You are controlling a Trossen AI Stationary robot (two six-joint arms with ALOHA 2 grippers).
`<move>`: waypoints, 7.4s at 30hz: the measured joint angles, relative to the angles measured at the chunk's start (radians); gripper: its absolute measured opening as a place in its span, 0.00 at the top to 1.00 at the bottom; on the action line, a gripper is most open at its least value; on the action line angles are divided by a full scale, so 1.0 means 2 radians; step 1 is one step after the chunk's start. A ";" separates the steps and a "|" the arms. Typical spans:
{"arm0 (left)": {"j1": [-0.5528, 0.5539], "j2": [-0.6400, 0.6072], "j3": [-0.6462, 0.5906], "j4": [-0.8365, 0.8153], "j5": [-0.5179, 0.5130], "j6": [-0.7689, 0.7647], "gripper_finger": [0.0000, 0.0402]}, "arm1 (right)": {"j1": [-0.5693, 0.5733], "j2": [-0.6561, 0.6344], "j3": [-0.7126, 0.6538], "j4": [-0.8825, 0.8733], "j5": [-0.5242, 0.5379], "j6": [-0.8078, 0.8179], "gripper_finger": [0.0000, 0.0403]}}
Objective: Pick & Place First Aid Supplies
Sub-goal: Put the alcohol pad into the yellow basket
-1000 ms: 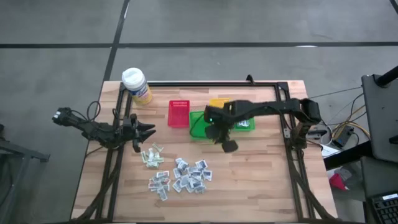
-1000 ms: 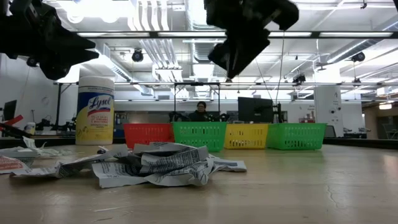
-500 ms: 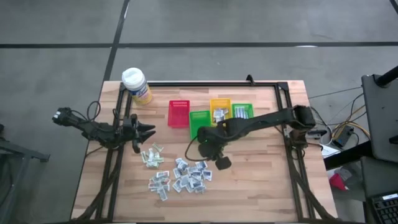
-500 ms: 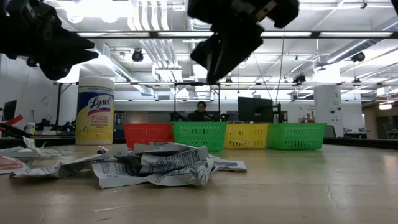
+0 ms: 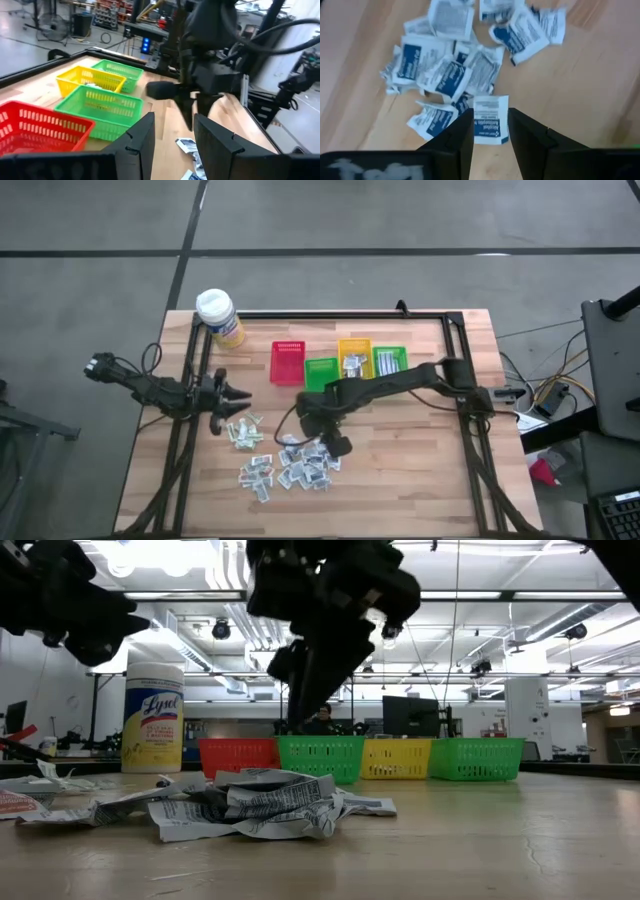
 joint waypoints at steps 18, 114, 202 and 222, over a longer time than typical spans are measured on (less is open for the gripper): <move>0.000 -0.001 0.000 -0.008 0.034 0.004 0.67 | 0.004 0.071 0.053 -0.035 0.036 0.021 0.69; 0.000 0.000 0.000 -0.027 0.034 -0.003 0.67 | -0.061 -0.001 0.257 -0.378 0.187 -0.026 0.98; 0.000 0.000 0.000 -0.028 0.028 -0.051 0.67 | -0.220 -0.011 0.155 -0.323 0.152 -0.078 0.65; 0.000 0.000 0.000 -0.029 0.028 -0.050 0.67 | -0.088 -0.046 0.184 -0.322 0.124 -0.006 0.70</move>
